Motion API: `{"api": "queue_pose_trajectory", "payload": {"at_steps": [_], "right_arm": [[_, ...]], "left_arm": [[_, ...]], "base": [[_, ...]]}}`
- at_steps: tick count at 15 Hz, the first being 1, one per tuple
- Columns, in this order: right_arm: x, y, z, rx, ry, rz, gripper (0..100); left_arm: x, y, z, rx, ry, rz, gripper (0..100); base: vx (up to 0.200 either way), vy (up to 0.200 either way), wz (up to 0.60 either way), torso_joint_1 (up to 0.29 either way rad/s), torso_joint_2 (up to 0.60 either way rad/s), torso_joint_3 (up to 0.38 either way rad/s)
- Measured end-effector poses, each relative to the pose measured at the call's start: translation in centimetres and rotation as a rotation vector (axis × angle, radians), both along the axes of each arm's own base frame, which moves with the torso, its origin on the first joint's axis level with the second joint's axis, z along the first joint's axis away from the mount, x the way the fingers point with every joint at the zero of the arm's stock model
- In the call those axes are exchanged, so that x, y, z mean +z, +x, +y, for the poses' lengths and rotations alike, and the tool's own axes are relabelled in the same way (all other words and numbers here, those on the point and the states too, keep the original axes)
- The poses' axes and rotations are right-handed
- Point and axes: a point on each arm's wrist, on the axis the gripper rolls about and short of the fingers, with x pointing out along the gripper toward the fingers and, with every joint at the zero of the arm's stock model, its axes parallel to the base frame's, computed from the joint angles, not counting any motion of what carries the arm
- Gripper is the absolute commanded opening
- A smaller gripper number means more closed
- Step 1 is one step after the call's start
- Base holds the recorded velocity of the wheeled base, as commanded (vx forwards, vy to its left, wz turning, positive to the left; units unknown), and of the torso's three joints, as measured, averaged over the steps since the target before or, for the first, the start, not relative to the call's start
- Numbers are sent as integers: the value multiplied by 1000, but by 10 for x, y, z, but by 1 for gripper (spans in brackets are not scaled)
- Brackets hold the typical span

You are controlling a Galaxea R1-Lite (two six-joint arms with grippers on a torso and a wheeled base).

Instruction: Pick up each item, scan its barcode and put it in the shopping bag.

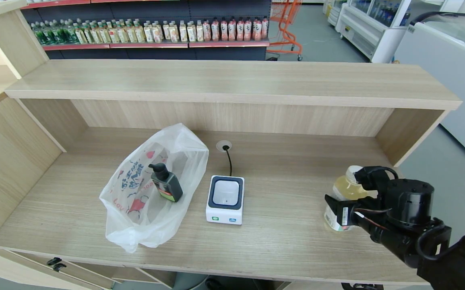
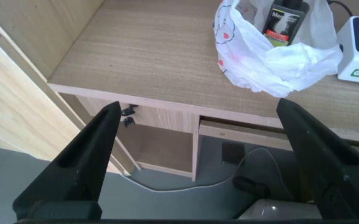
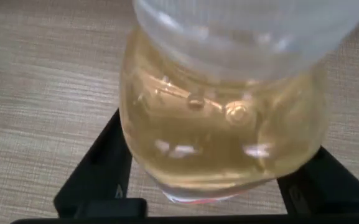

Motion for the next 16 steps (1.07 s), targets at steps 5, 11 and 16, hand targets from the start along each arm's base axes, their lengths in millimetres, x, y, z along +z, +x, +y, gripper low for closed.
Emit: {"api": "queue_pose_trajectory", "payload": {"at_steps": [5,11,16], "right_arm": [[2,-1,7,47,14,-5,0],[82,-1,9,666,303,0,0],[156,-21,27,921,563,42,0]], "left_arm": [[0,0,0,0,0,0,100],[0,0,0,0,0,0,100],[0,0,0,1,0,0,100]], "base": [[0,0,0,0,0,0],[0,0,0,0,0,0],[0,0,0,0,0,0]]}}
